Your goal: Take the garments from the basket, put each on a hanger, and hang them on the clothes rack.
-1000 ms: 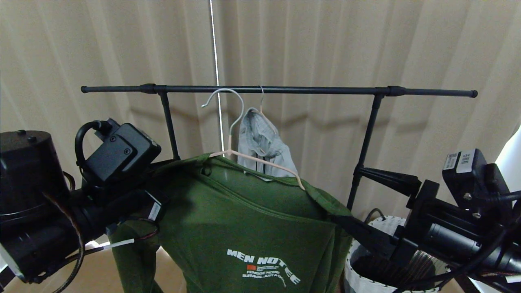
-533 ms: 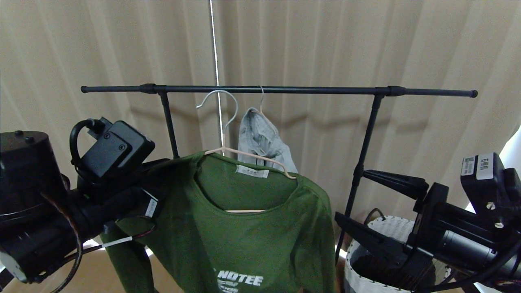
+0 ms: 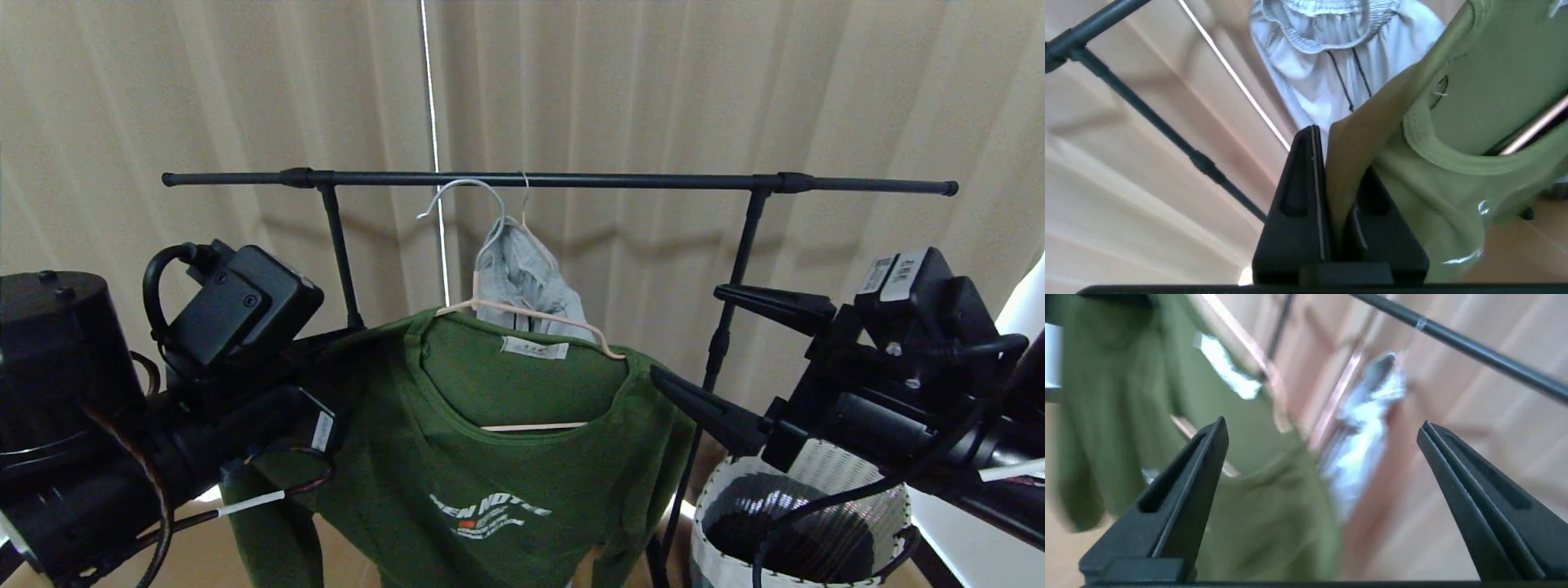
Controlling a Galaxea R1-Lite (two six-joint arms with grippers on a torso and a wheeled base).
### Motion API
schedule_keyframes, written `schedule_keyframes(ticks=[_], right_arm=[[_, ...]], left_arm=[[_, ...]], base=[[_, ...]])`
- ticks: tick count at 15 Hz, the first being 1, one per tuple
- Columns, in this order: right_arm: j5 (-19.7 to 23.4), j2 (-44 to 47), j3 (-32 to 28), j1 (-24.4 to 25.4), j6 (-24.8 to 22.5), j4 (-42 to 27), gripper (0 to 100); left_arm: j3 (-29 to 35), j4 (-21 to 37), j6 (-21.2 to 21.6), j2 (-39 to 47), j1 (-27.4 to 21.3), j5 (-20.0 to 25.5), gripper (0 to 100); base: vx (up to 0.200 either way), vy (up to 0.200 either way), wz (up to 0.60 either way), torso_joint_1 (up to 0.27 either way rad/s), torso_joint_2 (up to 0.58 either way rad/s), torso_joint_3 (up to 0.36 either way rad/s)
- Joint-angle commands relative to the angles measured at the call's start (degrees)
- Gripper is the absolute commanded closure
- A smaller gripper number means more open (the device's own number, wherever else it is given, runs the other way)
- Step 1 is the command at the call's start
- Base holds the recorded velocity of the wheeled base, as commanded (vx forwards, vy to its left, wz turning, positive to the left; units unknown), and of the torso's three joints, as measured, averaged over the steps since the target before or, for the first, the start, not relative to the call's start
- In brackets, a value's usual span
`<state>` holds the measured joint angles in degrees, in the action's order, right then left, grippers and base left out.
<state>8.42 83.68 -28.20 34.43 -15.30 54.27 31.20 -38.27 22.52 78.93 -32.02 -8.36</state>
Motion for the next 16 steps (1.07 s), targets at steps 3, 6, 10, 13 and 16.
schedule_keyframes(ticks=[3,6,10,13,16], right_arm=[[-0.2,2.6,-7.2,-0.1,-0.3,-5.2,0],[-0.2,2.7,-9.2,0.6,-0.2,-6.8,0],[-0.3,5.0,-10.7,0.5,-0.3,-7.3,0],[-1.4,6.4,-11.2,0.3,-0.7,-7.3,0],[-1.7,7.3,-11.3,-0.4,-1.9,-7.2,0]], left_arm=[[-0.8,-4.3,-2.7,1.4,-3.1,-0.1,100],[-0.9,-5.2,-2.9,1.7,-3.3,-0.1,100],[-1.7,-5.2,-3.0,1.0,-6.4,-0.1,100],[-1.6,-5.2,-2.7,0.3,-7.2,-0.1,100],[-1.9,-5.2,-3.0,-1.0,-8.1,0.0,100]], base=[[0.000,0.000,0.00,0.000,0.00,0.000],[0.000,0.000,0.00,0.000,0.00,0.000],[0.000,0.000,0.00,0.000,0.00,0.000],[0.000,0.000,0.00,0.000,0.00,0.000],[0.000,0.000,0.00,0.000,0.00,0.000]])
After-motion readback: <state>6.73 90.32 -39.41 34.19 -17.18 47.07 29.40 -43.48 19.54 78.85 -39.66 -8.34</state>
